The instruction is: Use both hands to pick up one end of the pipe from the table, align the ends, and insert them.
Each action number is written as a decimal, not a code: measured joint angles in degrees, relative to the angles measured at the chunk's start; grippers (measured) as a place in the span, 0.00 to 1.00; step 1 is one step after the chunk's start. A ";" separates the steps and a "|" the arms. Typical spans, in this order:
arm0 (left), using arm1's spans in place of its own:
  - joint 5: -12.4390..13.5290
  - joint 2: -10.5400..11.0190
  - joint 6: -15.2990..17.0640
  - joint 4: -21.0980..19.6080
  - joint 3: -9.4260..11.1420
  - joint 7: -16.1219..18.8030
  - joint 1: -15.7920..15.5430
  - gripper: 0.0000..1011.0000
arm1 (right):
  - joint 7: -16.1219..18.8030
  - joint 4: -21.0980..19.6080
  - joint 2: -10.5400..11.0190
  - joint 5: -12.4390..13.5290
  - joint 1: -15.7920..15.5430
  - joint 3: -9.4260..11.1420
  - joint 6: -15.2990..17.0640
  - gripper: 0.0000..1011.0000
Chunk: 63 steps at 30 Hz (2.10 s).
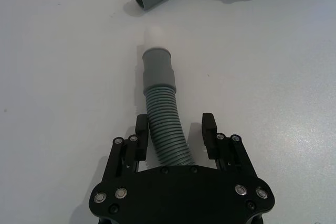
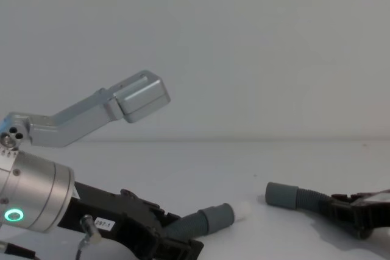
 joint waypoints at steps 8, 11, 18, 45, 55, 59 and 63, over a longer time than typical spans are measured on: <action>0.00 0.00 0.00 0.00 0.00 0.00 0.00 0.55 | 0.00 0.00 0.00 0.00 0.00 0.00 0.00 0.27; 0.00 0.00 0.00 0.00 0.00 0.00 0.00 0.53 | 0.00 0.00 0.00 0.00 0.00 0.00 0.00 0.27; 0.01 0.00 0.01 0.00 0.00 0.00 0.00 0.49 | 0.00 0.00 0.00 0.00 0.00 0.00 0.00 0.27; 0.00 0.00 0.02 0.00 0.01 -0.01 0.00 0.33 | 0.00 0.00 0.00 0.00 0.00 0.00 -0.01 0.27; 0.00 0.00 0.01 0.00 0.01 -0.01 0.00 0.32 | 0.00 0.00 0.00 0.00 0.00 0.00 0.00 0.27; 0.00 0.00 0.01 0.00 0.00 -0.01 0.00 0.32 | 0.00 0.00 0.00 0.00 0.00 0.00 0.00 0.27; -0.02 0.00 -0.32 -0.01 -0.09 -0.02 0.02 0.32 | -0.02 -0.18 0.11 -0.02 -0.13 0.12 -0.13 0.27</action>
